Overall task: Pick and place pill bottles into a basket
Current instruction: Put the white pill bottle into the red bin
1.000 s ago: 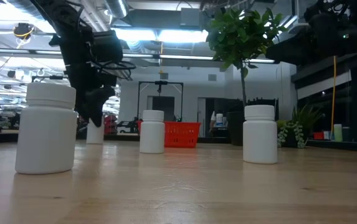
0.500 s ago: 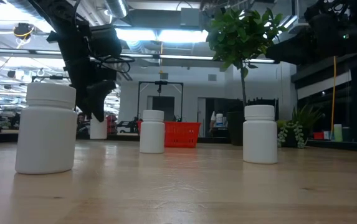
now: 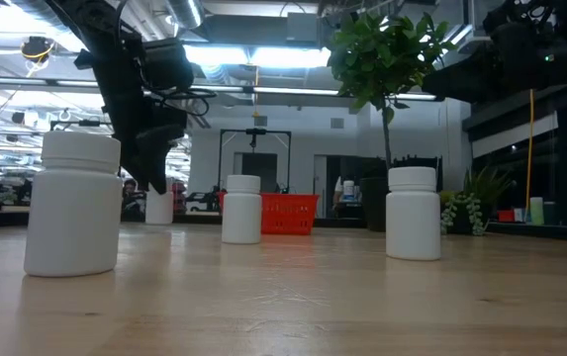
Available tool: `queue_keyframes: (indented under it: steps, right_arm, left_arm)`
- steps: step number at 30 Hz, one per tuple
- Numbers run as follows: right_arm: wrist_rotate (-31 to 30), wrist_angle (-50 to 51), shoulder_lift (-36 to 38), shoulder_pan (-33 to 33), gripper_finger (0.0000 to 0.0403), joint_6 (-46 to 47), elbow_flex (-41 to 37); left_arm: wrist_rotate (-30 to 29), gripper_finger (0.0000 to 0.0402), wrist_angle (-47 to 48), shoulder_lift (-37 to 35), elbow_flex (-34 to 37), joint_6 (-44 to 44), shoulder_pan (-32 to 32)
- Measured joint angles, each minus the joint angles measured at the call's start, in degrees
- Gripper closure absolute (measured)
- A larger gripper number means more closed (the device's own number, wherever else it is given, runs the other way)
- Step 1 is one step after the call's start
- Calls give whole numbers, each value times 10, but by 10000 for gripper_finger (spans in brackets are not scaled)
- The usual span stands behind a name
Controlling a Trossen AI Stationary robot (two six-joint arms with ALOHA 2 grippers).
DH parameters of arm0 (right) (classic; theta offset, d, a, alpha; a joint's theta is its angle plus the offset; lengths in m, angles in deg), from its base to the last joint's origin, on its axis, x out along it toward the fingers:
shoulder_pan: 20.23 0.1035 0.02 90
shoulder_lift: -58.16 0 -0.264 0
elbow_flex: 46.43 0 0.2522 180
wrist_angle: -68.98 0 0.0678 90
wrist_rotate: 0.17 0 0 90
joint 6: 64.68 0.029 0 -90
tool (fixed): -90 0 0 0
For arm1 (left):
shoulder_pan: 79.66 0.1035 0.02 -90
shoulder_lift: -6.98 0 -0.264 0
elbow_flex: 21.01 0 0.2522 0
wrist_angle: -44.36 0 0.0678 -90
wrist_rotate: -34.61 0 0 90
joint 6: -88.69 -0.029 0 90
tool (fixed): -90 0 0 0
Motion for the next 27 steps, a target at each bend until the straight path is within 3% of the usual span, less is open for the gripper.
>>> queue_keyframes:
  steps: [27]
  right_arm:
    - [0,0,0,0,192,-2,0]
  left_arm:
    - [48,243,-6,0,0,-23,0]
